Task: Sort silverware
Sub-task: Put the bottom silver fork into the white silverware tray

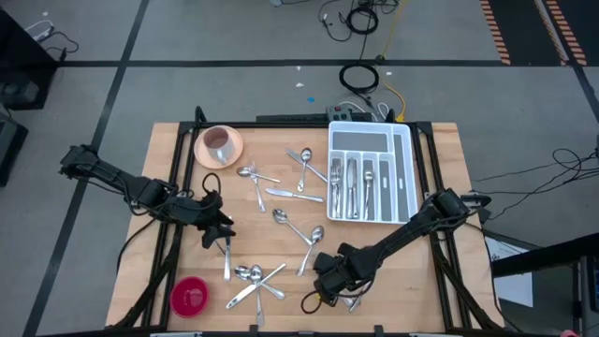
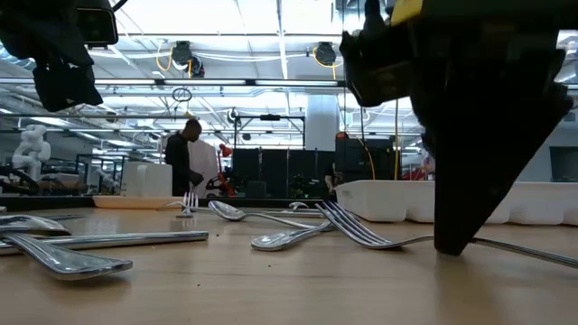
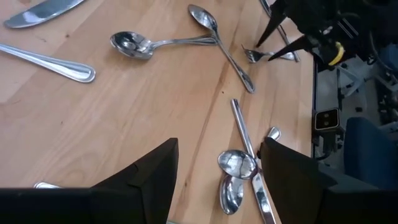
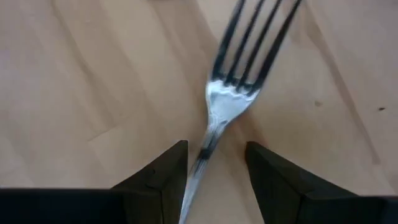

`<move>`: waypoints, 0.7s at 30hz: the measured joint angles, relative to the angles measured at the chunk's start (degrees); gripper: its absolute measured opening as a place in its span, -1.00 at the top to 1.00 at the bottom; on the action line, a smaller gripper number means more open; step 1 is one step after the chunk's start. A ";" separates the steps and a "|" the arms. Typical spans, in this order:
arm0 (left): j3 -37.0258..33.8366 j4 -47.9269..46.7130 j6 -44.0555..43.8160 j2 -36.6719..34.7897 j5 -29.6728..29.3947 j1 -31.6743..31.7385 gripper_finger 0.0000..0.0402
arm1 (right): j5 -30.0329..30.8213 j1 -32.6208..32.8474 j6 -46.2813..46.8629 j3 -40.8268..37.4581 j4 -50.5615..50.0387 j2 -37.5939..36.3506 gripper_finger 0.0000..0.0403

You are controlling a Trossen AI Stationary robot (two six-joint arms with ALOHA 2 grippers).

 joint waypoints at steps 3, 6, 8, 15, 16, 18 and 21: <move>0.00 0.01 0.00 0.00 -0.25 0.02 -0.14 | -0.87 -0.32 0.42 0.16 0.05 1.13 0.35; 0.00 0.03 0.00 0.00 -0.39 0.02 -0.14 | -2.09 -0.52 -0.15 0.03 -0.21 1.31 0.72; 0.00 0.03 0.02 0.00 -0.43 0.00 -0.14 | -2.83 -0.57 -0.68 0.04 -0.07 0.83 0.92; 0.00 0.07 0.49 0.02 -1.42 0.02 -0.14 | -4.04 -0.53 2.50 0.53 -0.04 -0.87 0.98; 0.00 0.04 0.97 0.02 -1.44 0.01 -0.14 | -4.32 -0.43 2.52 1.11 0.05 -1.05 0.99; 0.00 0.01 1.25 0.02 -1.46 0.02 -0.14 | -4.30 -0.35 2.92 2.32 -0.20 -1.85 0.99; 0.00 0.04 1.45 0.02 -1.48 0.02 -0.14 | -2.64 -0.72 4.47 5.42 -1.70 -2.40 0.99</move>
